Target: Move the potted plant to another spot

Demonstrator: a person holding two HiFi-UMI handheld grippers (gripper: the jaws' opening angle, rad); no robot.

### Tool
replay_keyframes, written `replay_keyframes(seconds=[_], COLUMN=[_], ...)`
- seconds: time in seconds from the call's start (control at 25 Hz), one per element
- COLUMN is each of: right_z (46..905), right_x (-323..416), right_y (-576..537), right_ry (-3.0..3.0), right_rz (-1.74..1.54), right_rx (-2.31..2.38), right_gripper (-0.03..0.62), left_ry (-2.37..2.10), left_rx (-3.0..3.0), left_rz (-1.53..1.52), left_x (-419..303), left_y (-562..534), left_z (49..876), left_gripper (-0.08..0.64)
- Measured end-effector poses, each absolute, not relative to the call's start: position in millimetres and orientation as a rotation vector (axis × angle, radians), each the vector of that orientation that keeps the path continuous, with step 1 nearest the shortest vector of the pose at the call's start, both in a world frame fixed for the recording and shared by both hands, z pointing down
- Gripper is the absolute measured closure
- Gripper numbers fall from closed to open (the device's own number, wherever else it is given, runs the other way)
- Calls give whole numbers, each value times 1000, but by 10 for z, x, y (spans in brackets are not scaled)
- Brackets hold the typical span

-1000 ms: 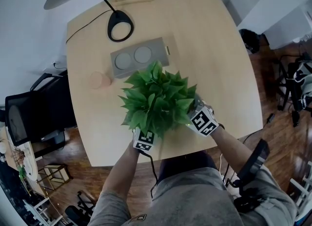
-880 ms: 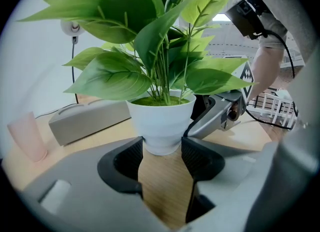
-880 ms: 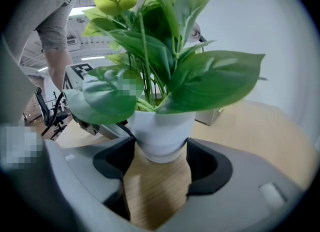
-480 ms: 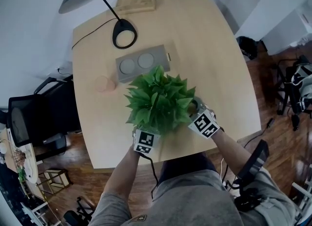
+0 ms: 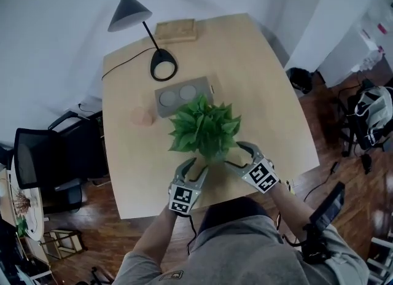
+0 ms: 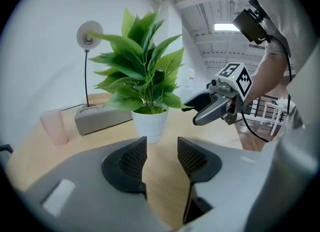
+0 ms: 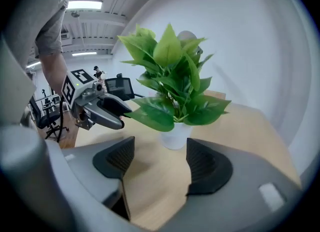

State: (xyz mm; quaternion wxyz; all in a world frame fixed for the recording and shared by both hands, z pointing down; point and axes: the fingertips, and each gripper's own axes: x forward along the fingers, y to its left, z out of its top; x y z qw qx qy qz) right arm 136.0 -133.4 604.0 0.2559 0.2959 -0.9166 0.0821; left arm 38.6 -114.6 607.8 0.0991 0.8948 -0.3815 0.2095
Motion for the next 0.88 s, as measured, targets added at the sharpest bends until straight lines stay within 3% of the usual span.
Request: replay_keyframes(seconds=[0.16,0.4,0.6,0.8,0.88], right_z=[5856,5632,5416,5280,5255], right_x=[1304,1298,1453,1679,1754], right_y=[-1100,-657,-187,307,511], right_ry=[-2533,-2622,-2693,-2734,-2746], right_rz=[221,229,212,243,265], right_rx=[801,772,754,773,767], right_gripper=[268,335,448,577,586], left_ry=[-1182,-1276,-1328,-1360,-1375], left_rx=[2644,2602,2541,2499,2470], left_rz=[539,433,362,305,278], left_x=[414,539,753,967,1025], left_y=[-951,-527,-44,522,735], left_z=[5850,5587,5444,5394,5378], left_gripper=[399,464,554,560,560])
